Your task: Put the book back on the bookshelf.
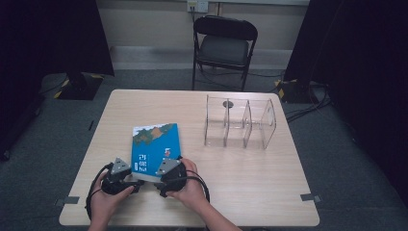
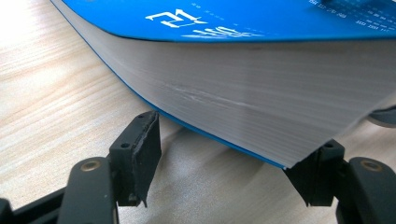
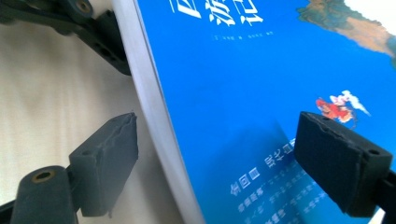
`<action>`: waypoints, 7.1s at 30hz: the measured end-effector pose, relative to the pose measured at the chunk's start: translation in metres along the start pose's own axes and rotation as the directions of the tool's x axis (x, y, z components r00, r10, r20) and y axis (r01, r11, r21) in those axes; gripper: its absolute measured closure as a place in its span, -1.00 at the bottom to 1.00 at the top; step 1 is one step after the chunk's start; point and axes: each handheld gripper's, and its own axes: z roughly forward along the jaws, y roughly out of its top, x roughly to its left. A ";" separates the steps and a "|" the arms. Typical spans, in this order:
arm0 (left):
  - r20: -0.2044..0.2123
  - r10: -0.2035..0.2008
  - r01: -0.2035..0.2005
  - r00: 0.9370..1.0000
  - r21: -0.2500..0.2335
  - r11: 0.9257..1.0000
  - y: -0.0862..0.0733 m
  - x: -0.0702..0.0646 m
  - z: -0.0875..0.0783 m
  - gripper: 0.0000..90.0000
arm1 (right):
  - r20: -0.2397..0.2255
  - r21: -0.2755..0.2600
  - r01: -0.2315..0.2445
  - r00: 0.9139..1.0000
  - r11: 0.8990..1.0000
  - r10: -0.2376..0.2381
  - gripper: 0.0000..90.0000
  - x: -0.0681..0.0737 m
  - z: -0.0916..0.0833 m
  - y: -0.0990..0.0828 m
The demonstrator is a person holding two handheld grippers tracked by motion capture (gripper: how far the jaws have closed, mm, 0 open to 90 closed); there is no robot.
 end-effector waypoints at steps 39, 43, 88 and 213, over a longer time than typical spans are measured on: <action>0.099 0.078 -0.072 0.992 -0.059 0.996 -0.012 0.008 -0.001 -0.63 | 0.087 0.008 0.150 0.985 0.989 -0.150 0.25 -0.003 -0.027 0.006; 0.105 0.083 -0.078 0.991 -0.048 0.996 -0.015 0.006 0.003 -0.63 | 0.079 0.023 0.135 0.988 0.991 -0.137 0.28 -0.009 -0.037 0.011; 0.130 0.137 -0.133 0.982 -0.038 0.990 -0.017 0.008 0.002 -0.68 | -0.088 0.176 -0.049 0.994 0.983 0.066 0.37 -0.048 -0.120 0.079; 0.136 0.148 -0.146 0.980 -0.022 0.989 -0.017 0.010 0.001 -0.70 | -0.194 0.197 -0.111 0.970 0.974 0.150 0.16 -0.117 -0.150 0.112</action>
